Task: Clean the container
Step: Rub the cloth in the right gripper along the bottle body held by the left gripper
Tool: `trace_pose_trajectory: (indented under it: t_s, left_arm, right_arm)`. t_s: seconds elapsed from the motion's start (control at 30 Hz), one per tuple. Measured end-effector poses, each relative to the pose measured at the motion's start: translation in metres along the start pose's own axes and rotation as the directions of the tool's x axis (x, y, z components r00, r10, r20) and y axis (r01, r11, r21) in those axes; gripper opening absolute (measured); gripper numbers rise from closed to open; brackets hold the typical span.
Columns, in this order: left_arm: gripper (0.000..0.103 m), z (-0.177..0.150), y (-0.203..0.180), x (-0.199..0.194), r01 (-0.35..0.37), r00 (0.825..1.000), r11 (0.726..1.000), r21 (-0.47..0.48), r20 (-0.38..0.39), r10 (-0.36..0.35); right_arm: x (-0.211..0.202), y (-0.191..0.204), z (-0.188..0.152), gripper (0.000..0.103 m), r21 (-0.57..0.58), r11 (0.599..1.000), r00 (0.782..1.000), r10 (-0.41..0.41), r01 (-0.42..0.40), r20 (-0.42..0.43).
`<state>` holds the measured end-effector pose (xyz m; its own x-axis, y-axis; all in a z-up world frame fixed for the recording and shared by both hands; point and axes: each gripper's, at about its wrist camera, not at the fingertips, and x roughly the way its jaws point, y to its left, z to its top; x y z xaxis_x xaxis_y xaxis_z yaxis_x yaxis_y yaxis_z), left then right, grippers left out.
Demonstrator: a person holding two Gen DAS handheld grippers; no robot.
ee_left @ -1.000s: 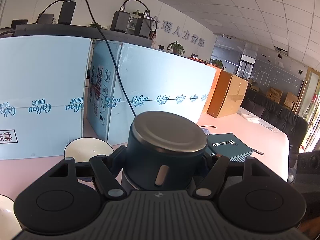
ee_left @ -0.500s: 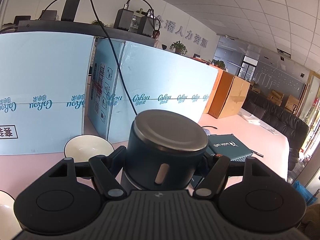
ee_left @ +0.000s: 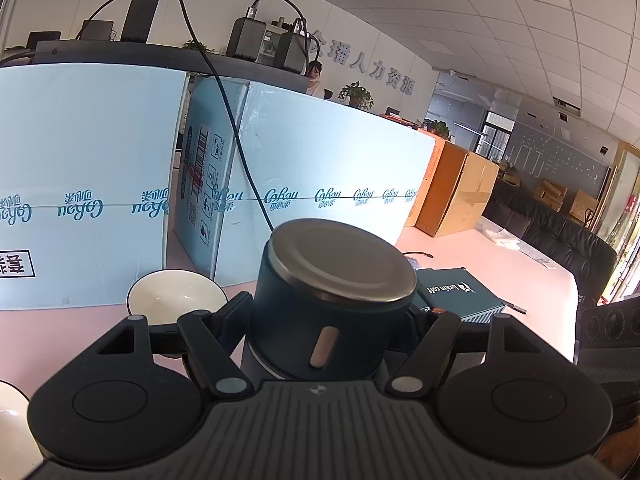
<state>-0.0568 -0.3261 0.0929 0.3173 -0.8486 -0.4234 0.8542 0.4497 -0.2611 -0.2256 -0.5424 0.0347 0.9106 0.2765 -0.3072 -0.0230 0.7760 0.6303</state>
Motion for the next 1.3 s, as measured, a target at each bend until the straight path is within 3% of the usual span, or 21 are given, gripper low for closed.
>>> trace_pose_trajectory:
  t_s: [0.37, 0.73, 0.97, 1.3]
  left_arm:
    - [0.069, 0.004, 0.0, 0.003, -0.004, 1.0, 1.0, -0.01, 0.0, 0.004]
    - [0.069, 0.006, 0.001, 0.008, -0.004, 1.0, 1.0, -0.011, 0.002, 0.004]
    - [0.069, 0.001, -0.001, 0.002, -0.004, 1.0, 1.0, -0.01, 0.004, 0.004]
    - [0.069, 0.004, -0.001, 0.005, 0.002, 1.0, 1.0, -0.008, 0.004, -0.002]
  right_arm:
    - [0.021, -0.02, -0.021, 0.022, 0.029, 0.995, 0.988, -0.095, 0.099, -0.119]
    - [0.044, -0.03, -0.034, 0.022, -0.022, 0.979, 0.951, -0.201, 0.201, -0.235]
    - [0.034, -0.018, -0.027, 0.023, -0.046, 0.988, 0.969, -0.154, 0.148, -0.191]
    - [0.006, -0.005, -0.005, 0.023, 0.025, 0.999, 0.999, -0.03, 0.031, -0.04]
